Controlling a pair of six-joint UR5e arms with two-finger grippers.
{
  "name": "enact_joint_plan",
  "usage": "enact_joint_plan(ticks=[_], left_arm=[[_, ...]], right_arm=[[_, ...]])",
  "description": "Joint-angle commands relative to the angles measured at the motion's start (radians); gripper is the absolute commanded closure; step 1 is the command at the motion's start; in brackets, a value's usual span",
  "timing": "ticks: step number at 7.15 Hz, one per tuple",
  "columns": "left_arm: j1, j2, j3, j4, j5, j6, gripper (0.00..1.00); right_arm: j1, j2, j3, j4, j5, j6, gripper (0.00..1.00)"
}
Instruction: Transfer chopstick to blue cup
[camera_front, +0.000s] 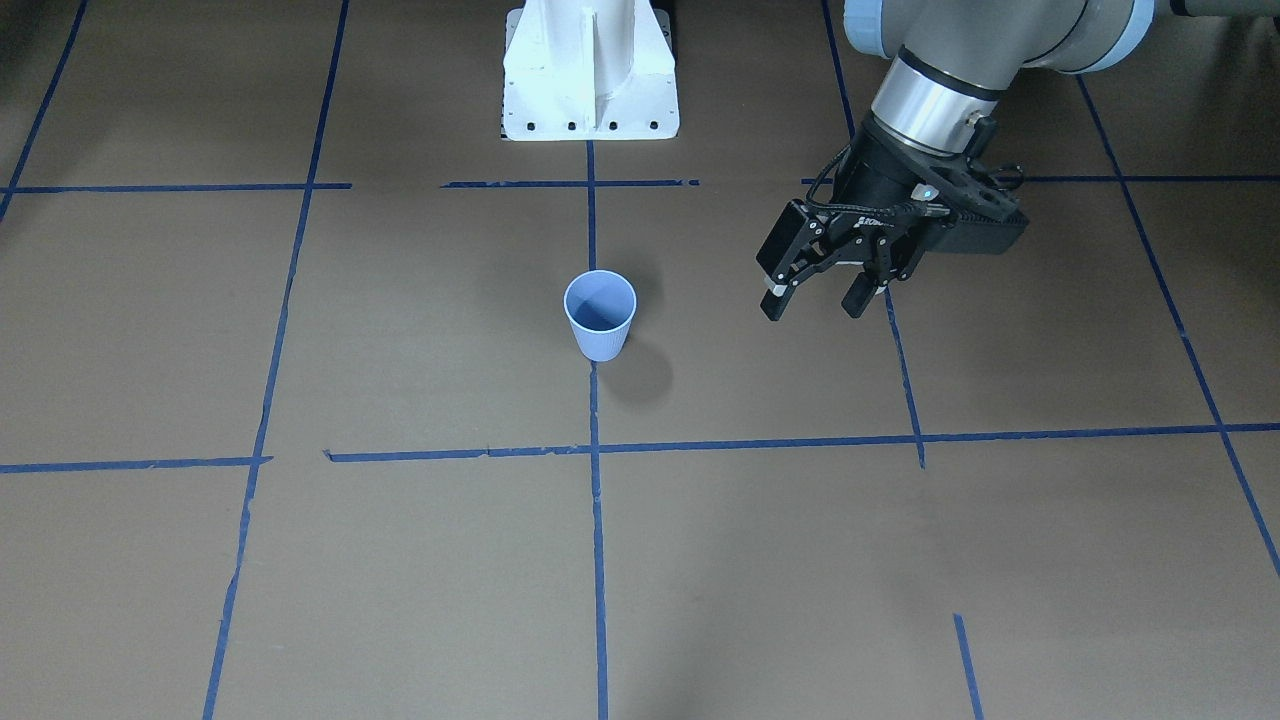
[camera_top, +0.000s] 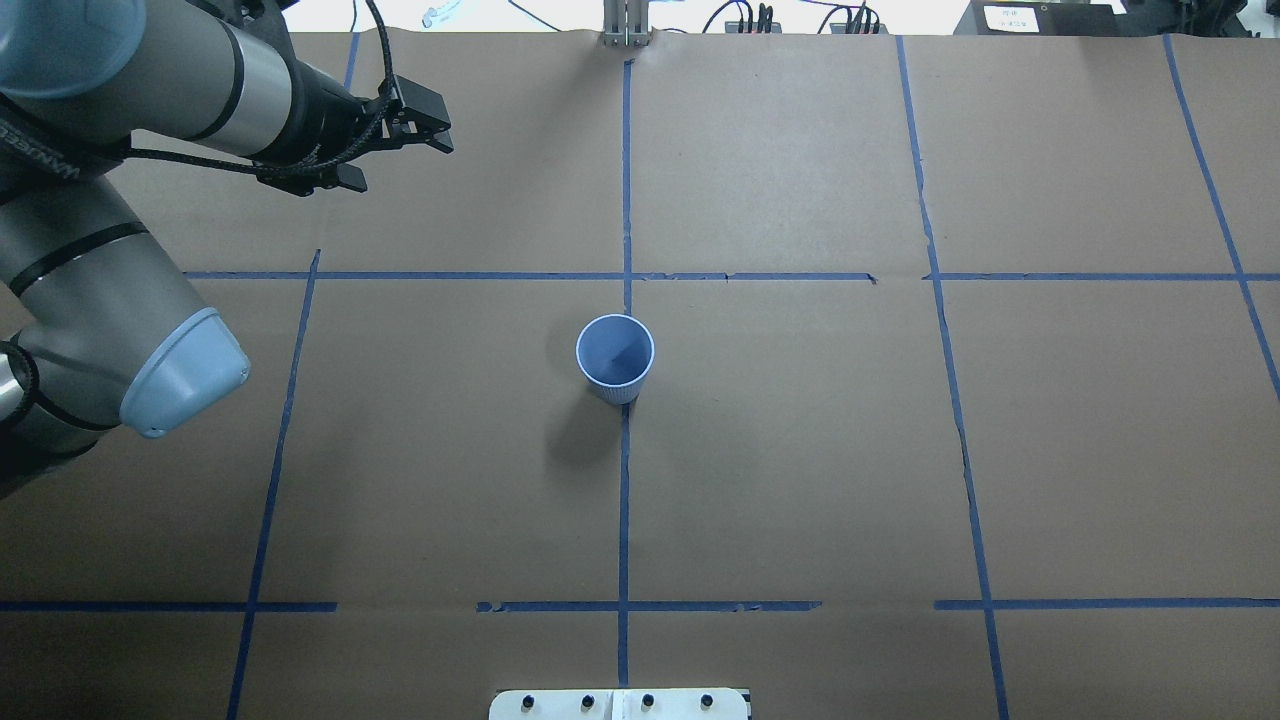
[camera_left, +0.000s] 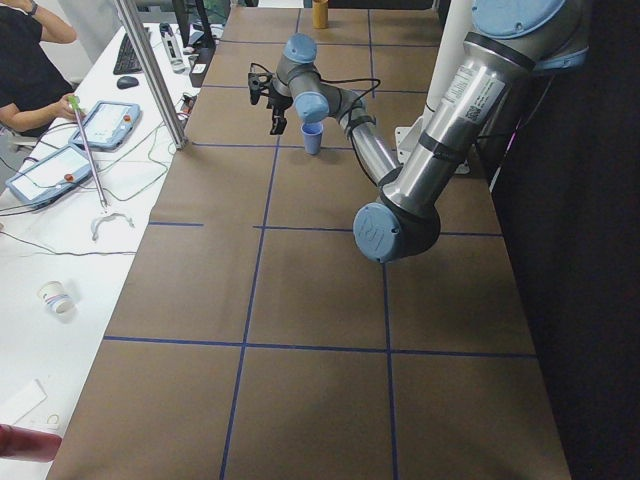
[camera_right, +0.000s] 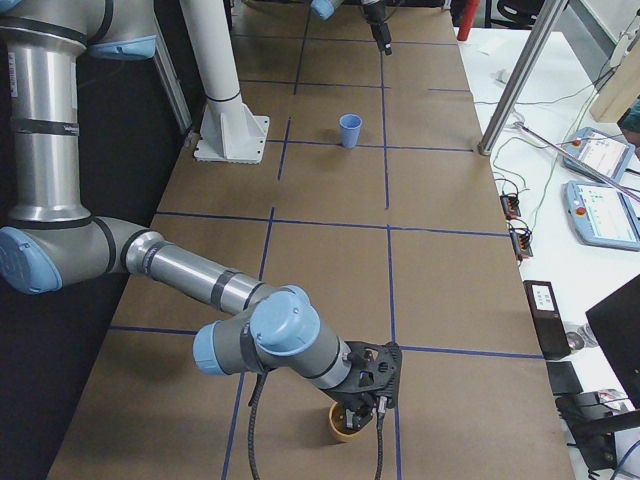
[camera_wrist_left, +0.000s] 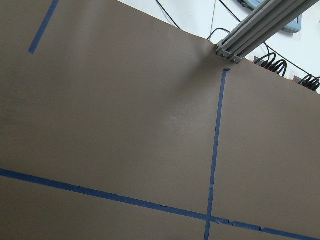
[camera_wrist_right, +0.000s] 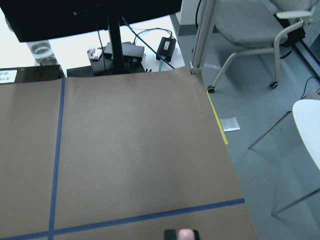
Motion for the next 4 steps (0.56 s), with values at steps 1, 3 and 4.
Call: enact_joint_plan(ticks=[1,3,4], left_arm=[[0.0,0.001,-0.005,0.0,0.0,0.0,0.0],[0.0,0.019,-0.01,-0.002,0.0,0.003,0.0],[-0.002,0.024,-0.011,0.0,0.0,0.008,0.0]], right_arm=[[0.012,0.005,0.161,-0.009,-0.007,0.03,0.99],[-0.269,0.028,0.271,0.0,0.068,0.315,0.96],[-0.401,0.095,0.296,-0.001,0.107,0.397,0.94]])
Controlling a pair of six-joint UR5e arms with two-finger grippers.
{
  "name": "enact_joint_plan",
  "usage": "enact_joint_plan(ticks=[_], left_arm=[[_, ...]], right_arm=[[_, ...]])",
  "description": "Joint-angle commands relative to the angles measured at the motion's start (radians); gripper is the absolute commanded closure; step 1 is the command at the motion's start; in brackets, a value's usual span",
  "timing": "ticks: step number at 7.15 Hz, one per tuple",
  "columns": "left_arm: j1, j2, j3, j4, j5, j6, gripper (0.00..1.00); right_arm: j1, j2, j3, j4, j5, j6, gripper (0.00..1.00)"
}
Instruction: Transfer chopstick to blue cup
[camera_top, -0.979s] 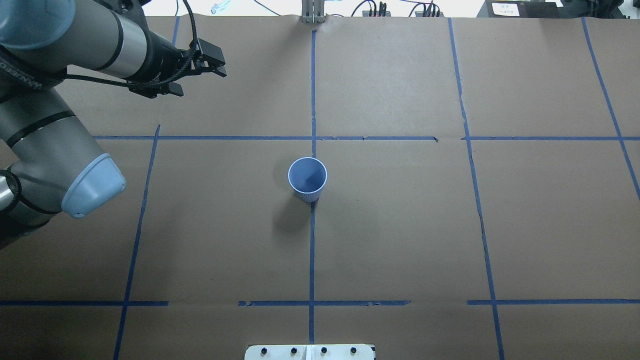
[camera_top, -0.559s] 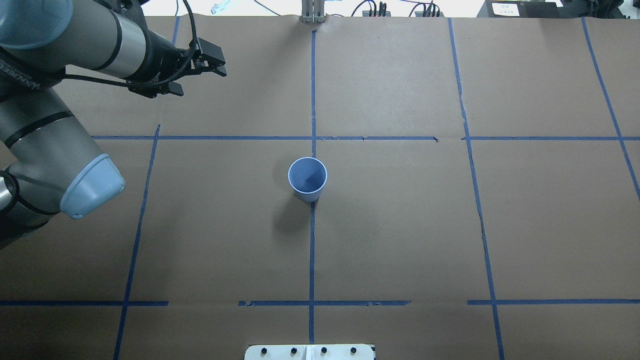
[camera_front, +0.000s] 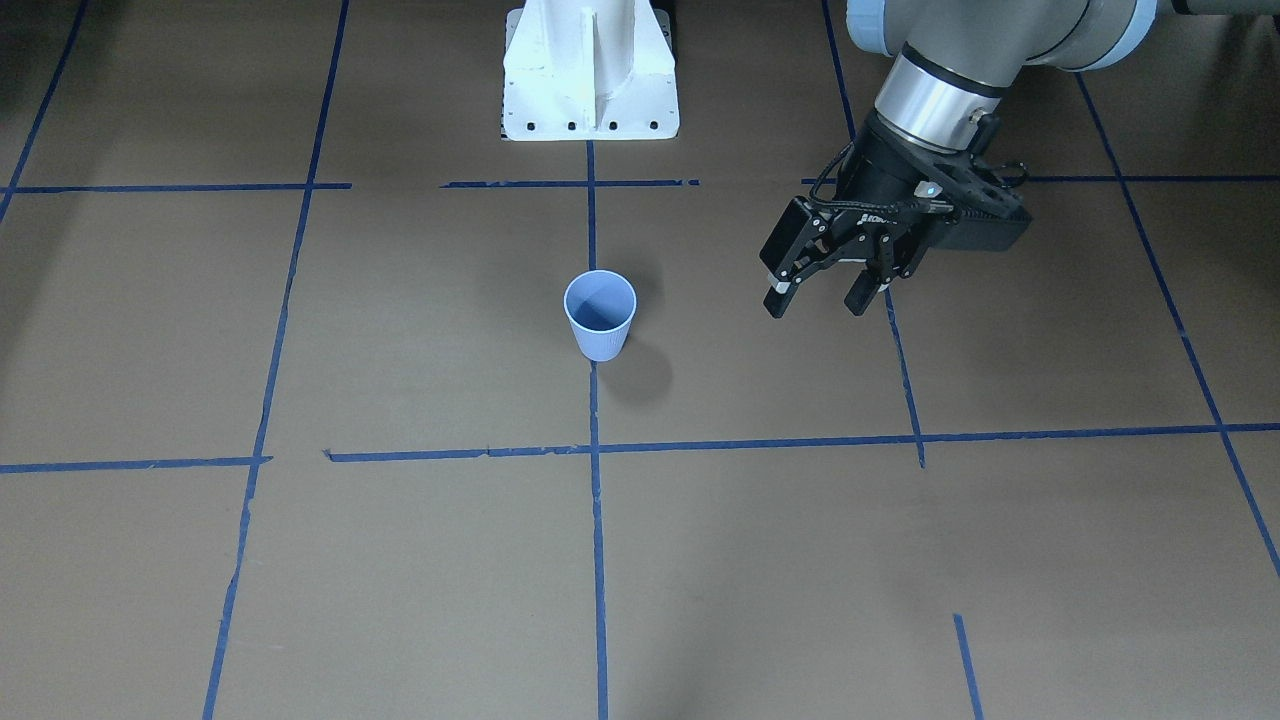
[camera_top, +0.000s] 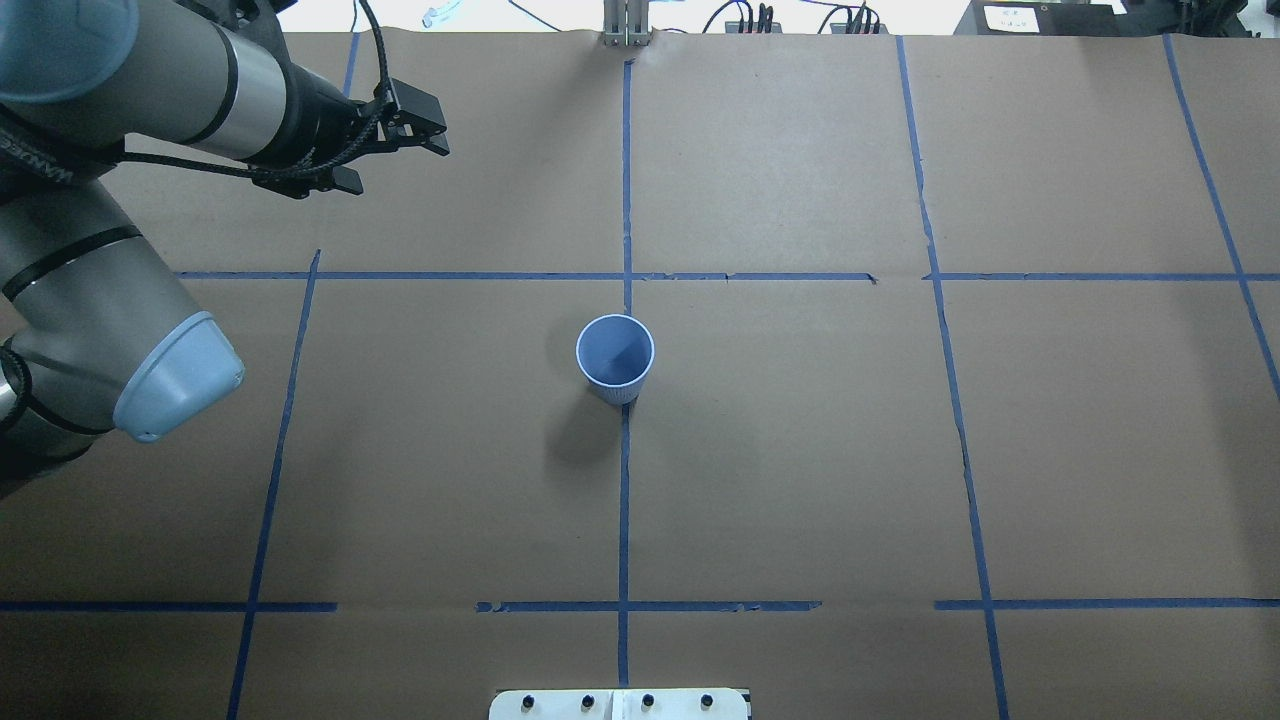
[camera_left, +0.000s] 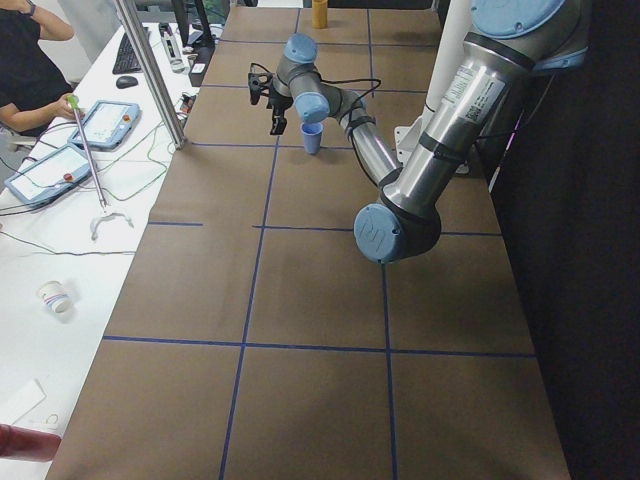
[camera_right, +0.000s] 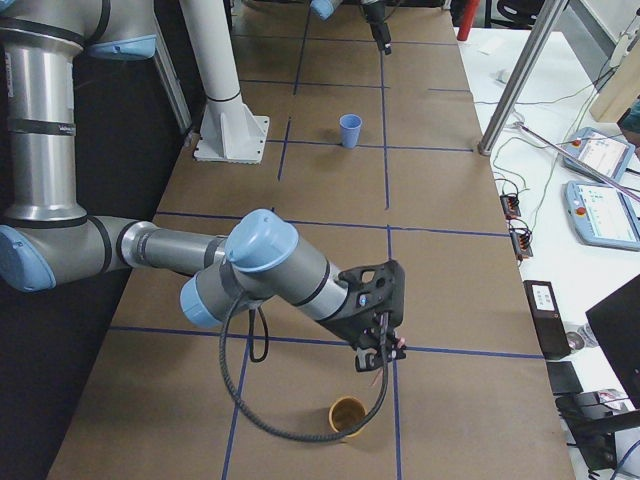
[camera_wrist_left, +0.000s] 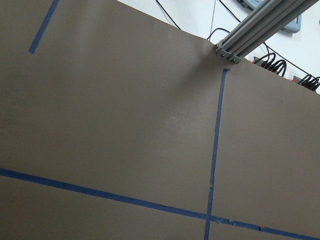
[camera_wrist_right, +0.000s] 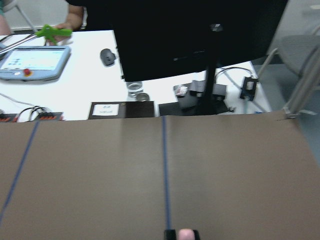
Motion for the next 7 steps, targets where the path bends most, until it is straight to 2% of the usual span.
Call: enact_joint_plan(ticks=[1,2,3,4,6,7], left_arm=[[-0.001,0.018,-0.002,0.001,0.002,0.009,0.0],[-0.003,0.019,0.0,0.001,0.002,0.009,0.0],[-0.003,0.021,0.0,0.001,0.003,0.01,0.0],[-0.006,0.021,0.003,0.001,0.005,0.012,0.0],[-0.006,0.021,0.003,0.001,0.005,0.011,0.0],[-0.006,0.023,0.003,0.001,0.005,0.011,0.0]], right_arm=[[-0.276,0.191,0.048,-0.002,0.068,0.302,0.95],[-0.419,0.326,0.045,0.001,0.062,0.521,0.95],[-0.556,0.443,0.04,-0.004,-0.022,0.676,0.95],[-0.68,0.507,0.065,-0.006,-0.161,0.789,0.96],[-0.957,0.569,0.101,-0.028,-0.527,0.895,0.97],[-1.005,0.608,0.121,-0.108,-0.58,0.897,0.97]])
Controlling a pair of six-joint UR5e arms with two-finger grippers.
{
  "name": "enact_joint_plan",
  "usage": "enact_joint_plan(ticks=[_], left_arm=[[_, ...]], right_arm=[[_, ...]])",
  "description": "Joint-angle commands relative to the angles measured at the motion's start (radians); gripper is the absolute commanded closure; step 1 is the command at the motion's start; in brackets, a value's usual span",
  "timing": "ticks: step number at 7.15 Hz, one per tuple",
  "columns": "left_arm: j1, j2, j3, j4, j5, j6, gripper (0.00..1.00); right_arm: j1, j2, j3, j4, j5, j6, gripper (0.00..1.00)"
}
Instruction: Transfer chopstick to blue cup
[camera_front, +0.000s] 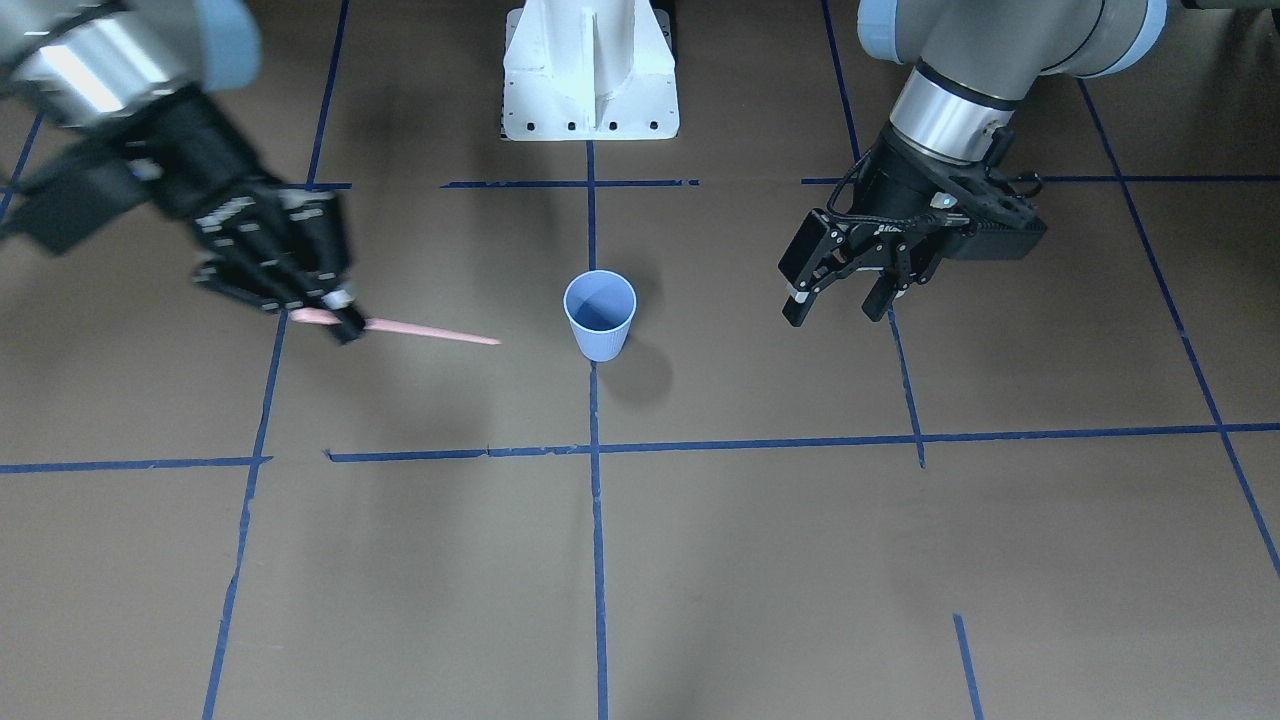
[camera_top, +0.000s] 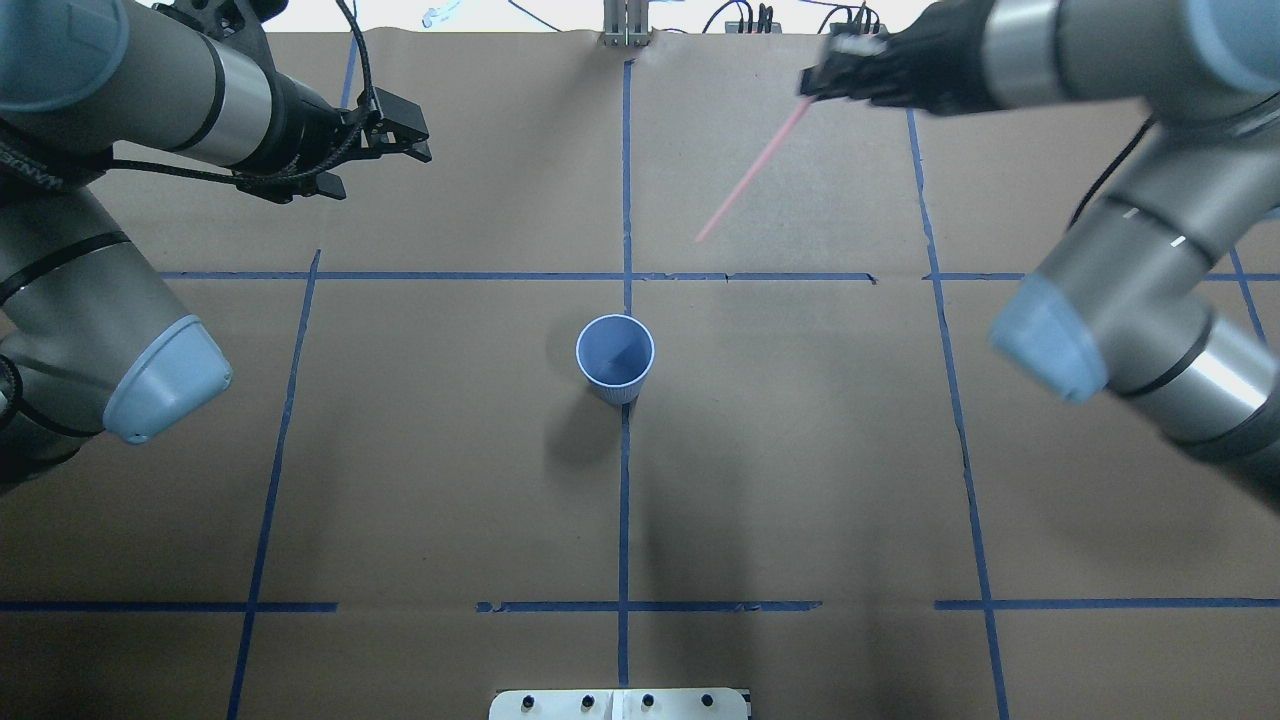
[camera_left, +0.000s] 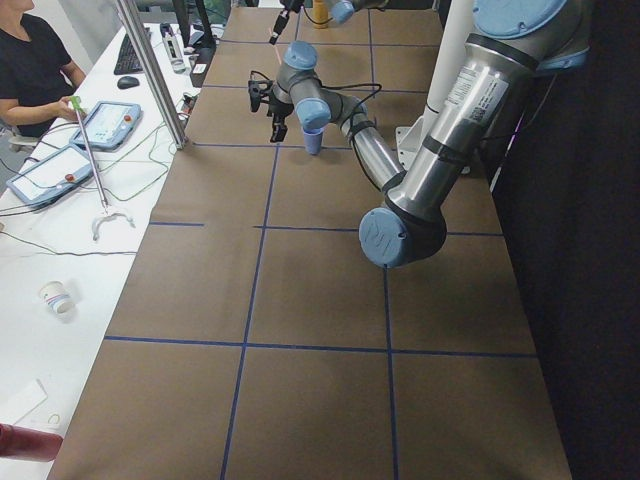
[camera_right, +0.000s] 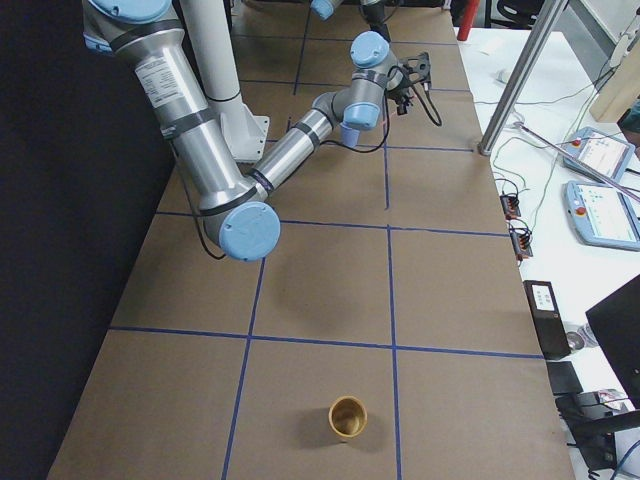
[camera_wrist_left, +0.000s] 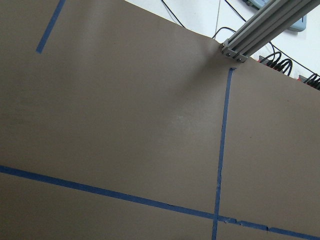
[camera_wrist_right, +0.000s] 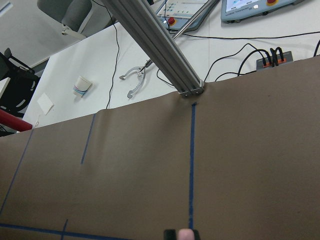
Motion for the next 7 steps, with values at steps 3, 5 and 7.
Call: enact_joint_plan(ticks=[3,5,7], left_arm=[[0.0,0.001,0.002,0.0,0.0,0.0,0.0],[0.0,-0.001,0.005,0.0,0.002,-0.002,0.0],[0.0,-0.001,0.005,0.0,0.002,-0.003,0.0]], right_arm=[[-0.193,0.046,0.044,-0.117,-0.207,0.026,0.97],[-0.27,0.014,0.044,-0.12,-0.3,0.026,0.97],[-0.371,0.017,0.042,-0.203,-0.412,0.021,0.97]])
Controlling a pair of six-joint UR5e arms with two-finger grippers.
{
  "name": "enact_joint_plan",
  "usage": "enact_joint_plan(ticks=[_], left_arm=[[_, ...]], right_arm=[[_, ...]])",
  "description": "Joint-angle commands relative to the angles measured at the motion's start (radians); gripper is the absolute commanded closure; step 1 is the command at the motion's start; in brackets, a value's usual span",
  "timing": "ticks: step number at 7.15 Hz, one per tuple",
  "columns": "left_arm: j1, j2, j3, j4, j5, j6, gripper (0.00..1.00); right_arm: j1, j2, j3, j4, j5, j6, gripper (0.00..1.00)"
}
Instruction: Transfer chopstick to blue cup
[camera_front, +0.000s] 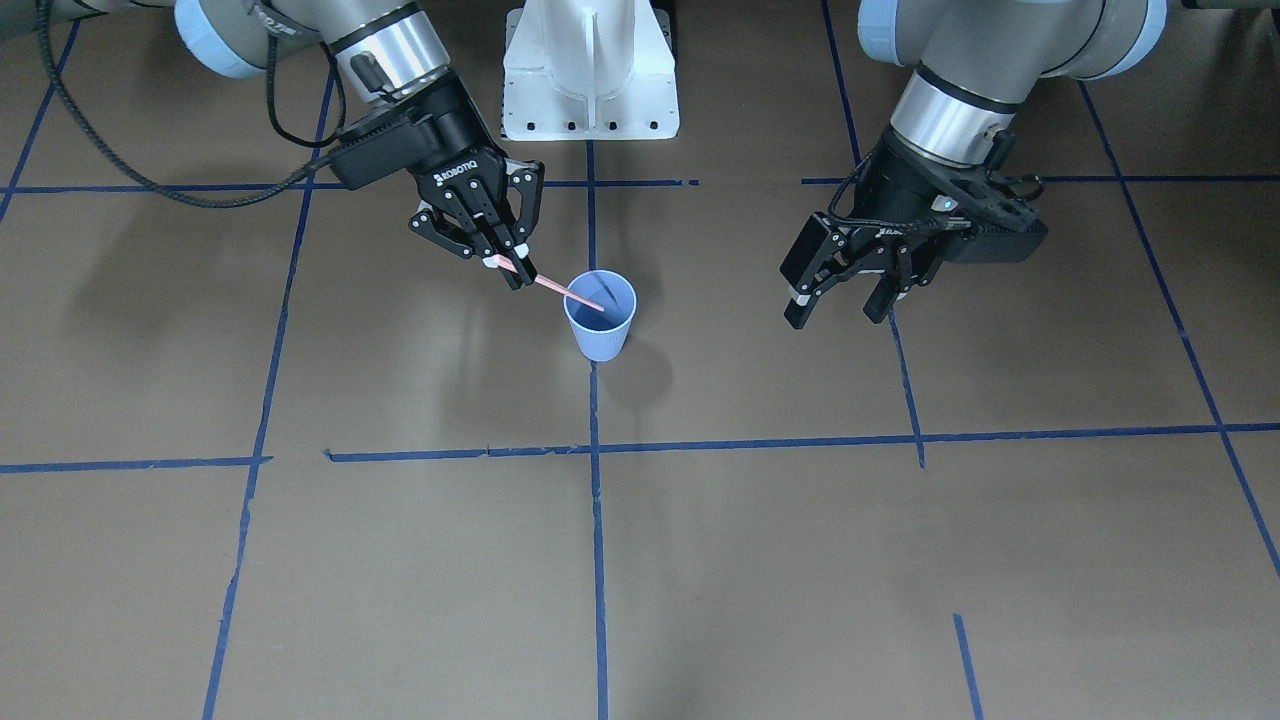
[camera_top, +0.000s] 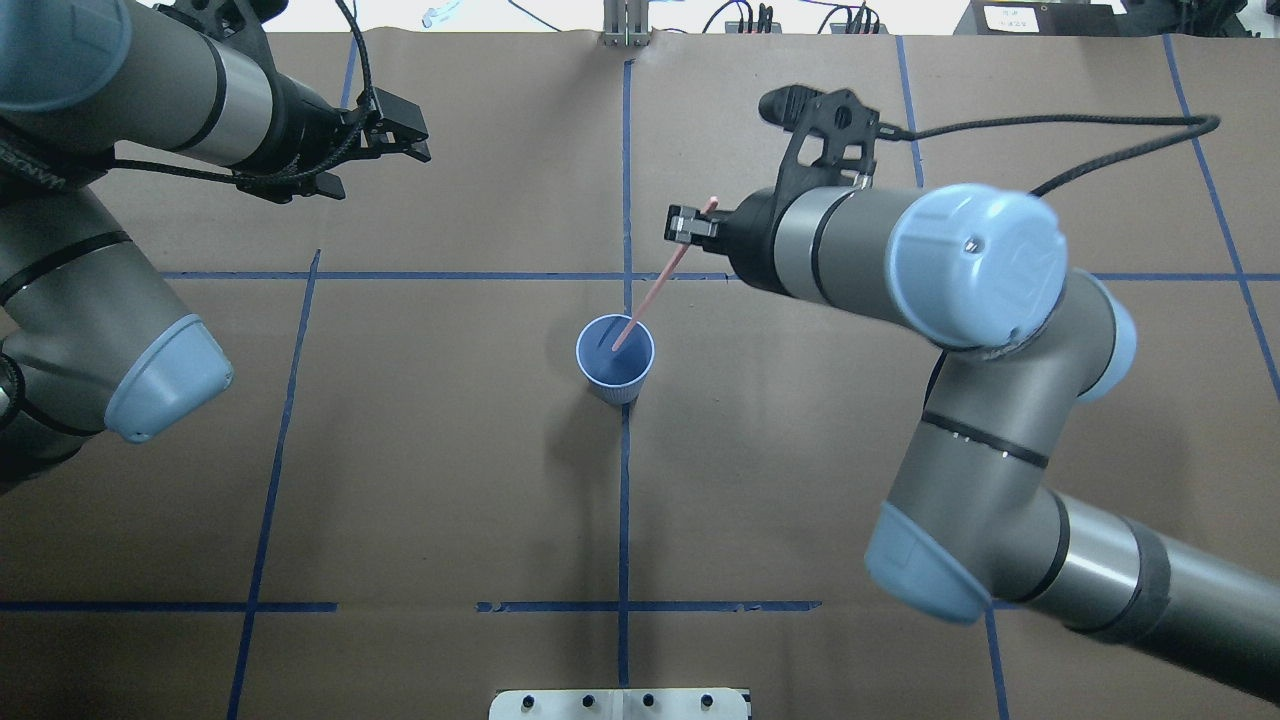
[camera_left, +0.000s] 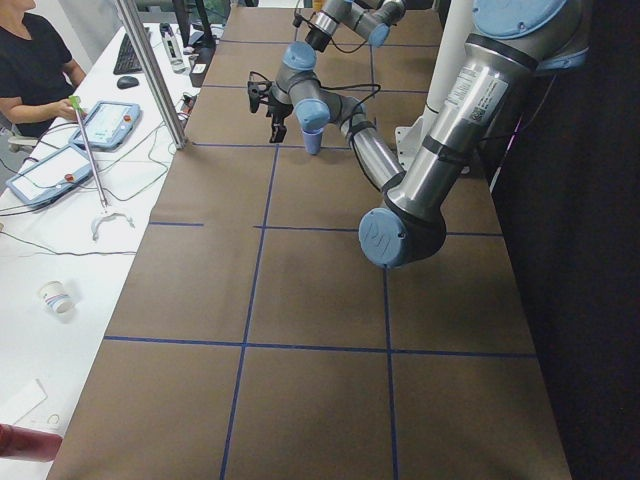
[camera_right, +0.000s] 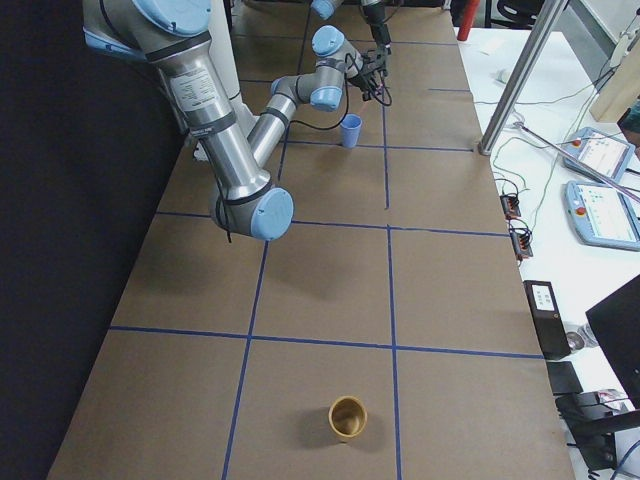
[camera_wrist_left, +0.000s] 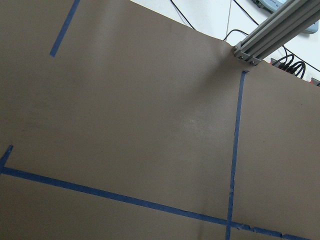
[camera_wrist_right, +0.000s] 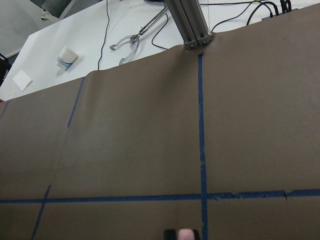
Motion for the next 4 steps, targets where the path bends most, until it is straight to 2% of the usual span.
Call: enact_joint_plan(ticks=[1,2,3,4], left_arm=[[0.0,0.0,0.0,0.0,0.0,-0.001,0.0],[0.0,0.0,0.0,0.0,0.0,-0.003,0.0],[0.0,0.001,0.0,0.0,0.0,-0.001,0.0],[0.0,0.001,-0.003,0.0,0.0,-0.003,0.0]], right_arm=[[-0.108,0.002,-0.007,-0.045,-0.114,-0.007,0.94],[-0.123,0.011,-0.01,-0.051,-0.123,-0.009,0.7],[-0.123,0.017,-0.005,-0.096,-0.137,-0.012,0.01],[-0.122,0.022,0.008,-0.112,-0.171,-0.014,0.0]])
